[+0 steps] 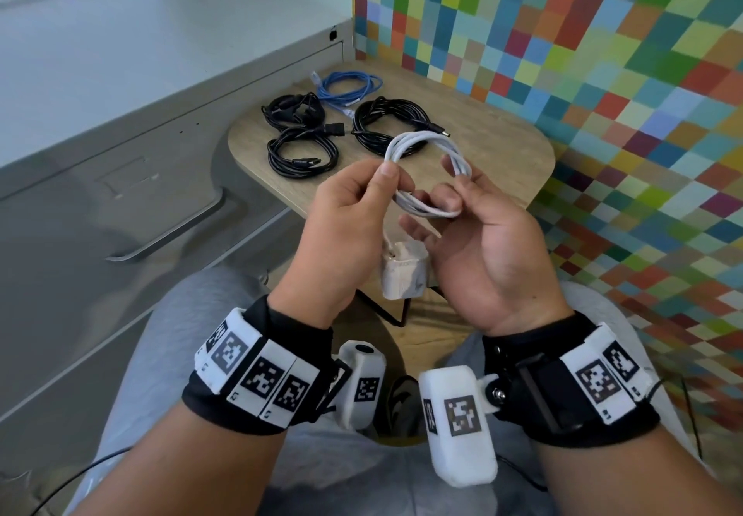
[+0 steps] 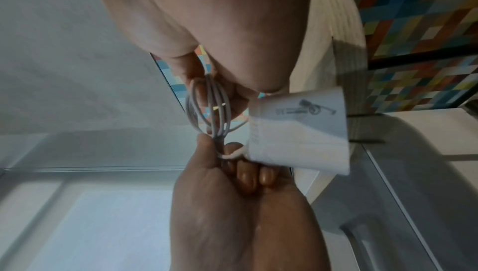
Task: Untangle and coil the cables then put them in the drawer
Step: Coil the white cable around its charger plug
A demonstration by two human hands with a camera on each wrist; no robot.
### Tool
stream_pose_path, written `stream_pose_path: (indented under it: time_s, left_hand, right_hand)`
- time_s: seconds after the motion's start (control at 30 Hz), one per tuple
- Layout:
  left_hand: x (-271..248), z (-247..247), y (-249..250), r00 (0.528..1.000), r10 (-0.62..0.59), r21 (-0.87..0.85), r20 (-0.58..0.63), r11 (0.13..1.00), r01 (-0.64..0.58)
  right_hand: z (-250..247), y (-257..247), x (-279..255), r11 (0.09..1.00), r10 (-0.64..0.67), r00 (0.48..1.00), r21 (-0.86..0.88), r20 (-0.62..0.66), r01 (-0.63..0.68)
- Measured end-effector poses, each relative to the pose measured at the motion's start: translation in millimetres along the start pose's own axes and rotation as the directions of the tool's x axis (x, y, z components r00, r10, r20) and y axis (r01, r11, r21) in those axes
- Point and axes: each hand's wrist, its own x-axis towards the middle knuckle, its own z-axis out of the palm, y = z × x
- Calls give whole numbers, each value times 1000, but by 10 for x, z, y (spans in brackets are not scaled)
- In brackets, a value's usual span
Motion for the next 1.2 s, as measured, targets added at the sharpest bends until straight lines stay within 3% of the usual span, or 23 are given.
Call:
stream_pose_path:
  time_s: [0.3, 0.43, 0.57, 0.7, 0.8, 0.93, 1.1, 1.2]
  left_hand:
    - [-47, 49, 28, 999, 51, 106, 7, 993, -51]
    - [-19, -15, 42, 996, 93, 100, -1, 991, -93]
    - [-24, -51, 52, 979, 203, 132, -27, 971, -198]
    - [-53, -18, 49, 967, 242, 177, -78, 958, -225]
    - [-66, -1, 48, 963, 246, 197, -110, 955, -221]
    - [-64, -9, 63, 948, 299, 254, -114, 931, -263]
    - [-47, -71, 73, 921, 378, 337, -91, 882, -328]
    - [-34, -102, 54, 909, 414, 408, -56, 840, -357]
  right_hand:
    - [-81, -78, 39, 992, 111, 989, -73, 98, -105]
    - [-52, -20, 32, 992, 8, 987, -122, 158, 12]
    - [-54, 56, 75, 972, -121, 993, -206, -13, 116]
    - [-93, 40, 72, 834, -307, 945, -510, -110, 212]
    - [-101, -14, 45, 783, -341, 936, -577, -89, 230]
    - [-86, -91, 25, 790, -313, 947, -574, -76, 215]
    - [-150, -194, 52, 867, -144, 988, -489, -61, 96]
    - [-183, -232, 51, 857, -126, 989, -511, -79, 68]
